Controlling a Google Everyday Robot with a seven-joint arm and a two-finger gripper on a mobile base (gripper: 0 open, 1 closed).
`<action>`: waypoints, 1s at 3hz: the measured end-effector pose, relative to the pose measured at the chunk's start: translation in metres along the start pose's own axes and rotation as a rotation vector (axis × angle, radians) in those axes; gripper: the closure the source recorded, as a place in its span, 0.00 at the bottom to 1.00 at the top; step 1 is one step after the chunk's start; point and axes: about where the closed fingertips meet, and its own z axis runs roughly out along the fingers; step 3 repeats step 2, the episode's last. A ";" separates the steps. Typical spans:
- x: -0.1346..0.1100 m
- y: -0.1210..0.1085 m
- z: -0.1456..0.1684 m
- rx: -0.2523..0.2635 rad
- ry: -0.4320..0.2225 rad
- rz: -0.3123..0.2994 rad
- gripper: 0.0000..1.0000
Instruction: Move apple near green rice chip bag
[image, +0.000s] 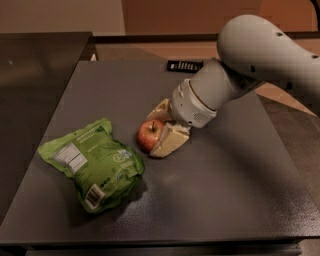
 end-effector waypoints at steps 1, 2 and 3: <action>-0.001 0.001 0.000 -0.001 0.001 -0.003 0.00; -0.001 0.001 0.000 -0.001 0.001 -0.003 0.00; -0.001 0.001 0.000 -0.001 0.001 -0.003 0.00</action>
Offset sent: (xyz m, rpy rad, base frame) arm -0.0009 0.0010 0.0006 -0.0011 -0.0014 0.0023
